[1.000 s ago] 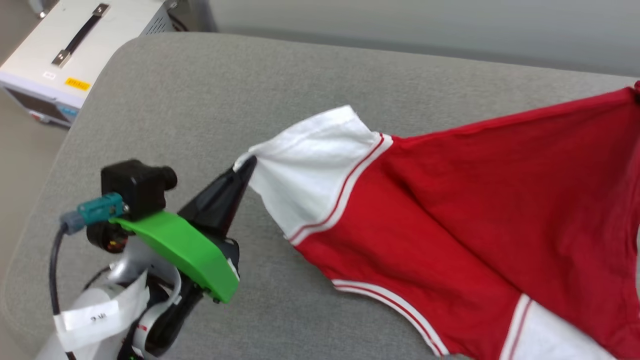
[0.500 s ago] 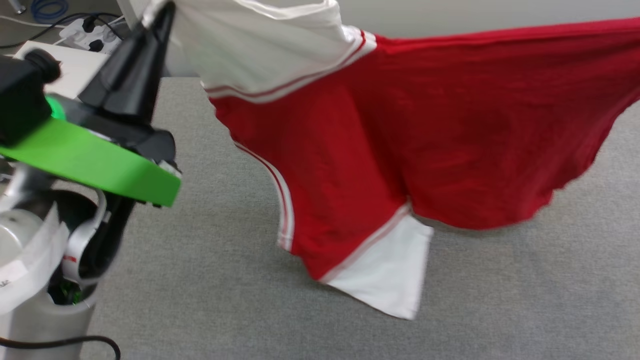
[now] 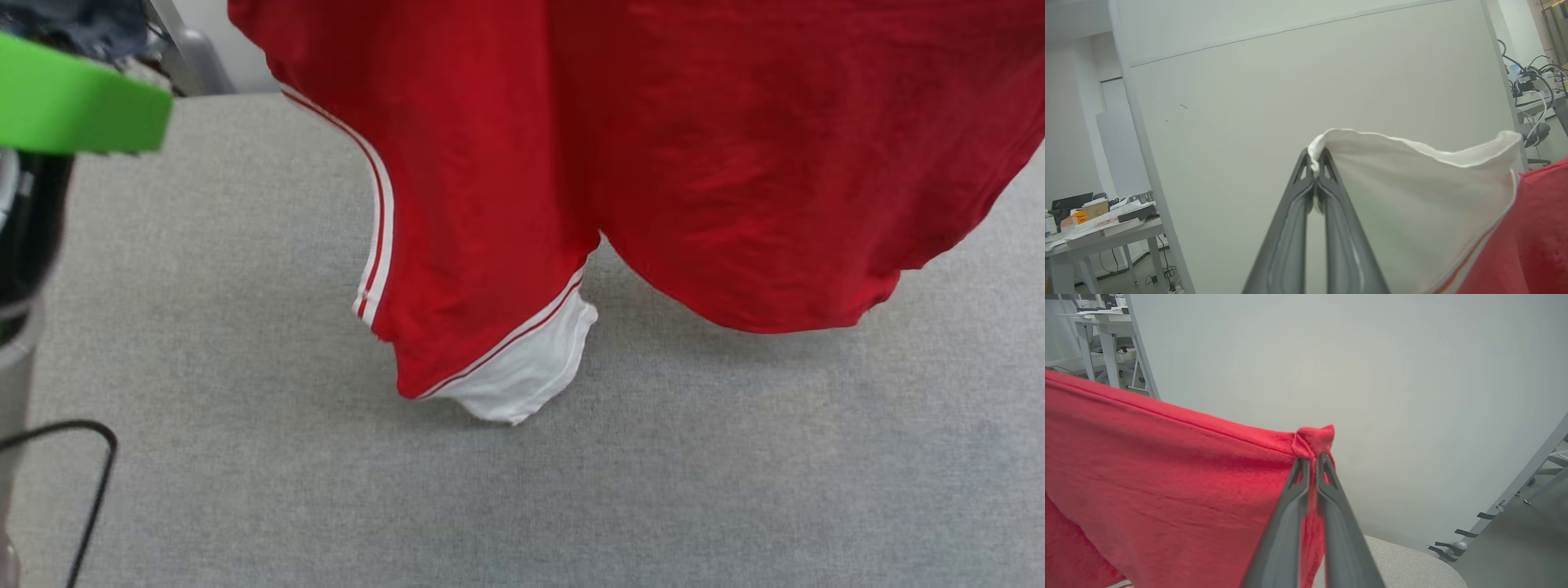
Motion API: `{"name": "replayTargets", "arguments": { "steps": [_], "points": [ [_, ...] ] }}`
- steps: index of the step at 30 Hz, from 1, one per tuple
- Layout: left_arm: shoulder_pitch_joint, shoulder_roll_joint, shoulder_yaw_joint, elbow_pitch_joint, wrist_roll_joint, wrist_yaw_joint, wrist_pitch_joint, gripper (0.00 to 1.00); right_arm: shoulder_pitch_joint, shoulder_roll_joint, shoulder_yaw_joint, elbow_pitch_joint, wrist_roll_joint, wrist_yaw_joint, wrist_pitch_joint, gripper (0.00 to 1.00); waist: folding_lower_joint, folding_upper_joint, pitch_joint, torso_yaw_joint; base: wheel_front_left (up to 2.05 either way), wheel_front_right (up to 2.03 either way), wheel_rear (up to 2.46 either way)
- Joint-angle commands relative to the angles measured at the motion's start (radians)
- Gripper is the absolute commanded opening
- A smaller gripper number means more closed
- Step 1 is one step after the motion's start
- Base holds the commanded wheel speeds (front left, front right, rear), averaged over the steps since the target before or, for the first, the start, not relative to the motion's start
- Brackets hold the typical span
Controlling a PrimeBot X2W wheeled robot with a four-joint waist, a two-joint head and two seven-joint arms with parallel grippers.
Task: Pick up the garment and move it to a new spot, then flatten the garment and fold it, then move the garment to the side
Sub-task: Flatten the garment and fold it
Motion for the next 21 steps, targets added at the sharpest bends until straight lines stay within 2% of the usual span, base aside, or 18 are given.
{"name": "replayTargets", "arguments": {
  "steps": [1, 8, 14, 17, 21],
  "points": [
    [-0.037, 0.018, 0.003, 0.013, 0.010, -0.011, 0.004, 0.00, -0.026, 0.001, -0.003, 0.002, -0.010, -0.001, -0.012, 0.00, 0.0001, 0.0000, 0.058, -0.011, 0.00, 0.00, 0.00],
    [-0.244, 0.079, -0.003, 0.114, 0.033, -0.091, 0.030, 0.00, -0.169, -0.011, 0.018, 0.050, -0.046, -0.001, -0.065, 0.00, 0.0001, 0.0000, 0.211, -0.019, 0.00, 0.00, 0.00],
    [-0.481, 0.120, -0.040, 0.260, 0.066, -0.161, 0.037, 0.00, -0.367, -0.021, 0.083, 0.164, -0.100, -0.001, -0.134, 0.00, 0.0001, 0.0000, 0.358, -0.034, 0.00, 0.00, 0.00],
    [-0.612, 0.132, -0.072, 0.336, 0.088, -0.179, 0.031, 0.00, -0.482, -0.026, 0.126, 0.241, -0.131, -0.001, -0.177, 0.00, 0.0001, 0.0000, 0.425, -0.039, 0.00, 0.00, 0.00],
    [-0.783, 0.128, -0.132, 0.474, 0.127, -0.192, -0.007, 0.00, -0.626, 0.007, 0.171, 0.355, -0.187, -0.001, -0.238, 0.00, 0.0001, 0.0000, 0.491, -0.048, 0.00, 0.00, 0.00]
  ]
}}
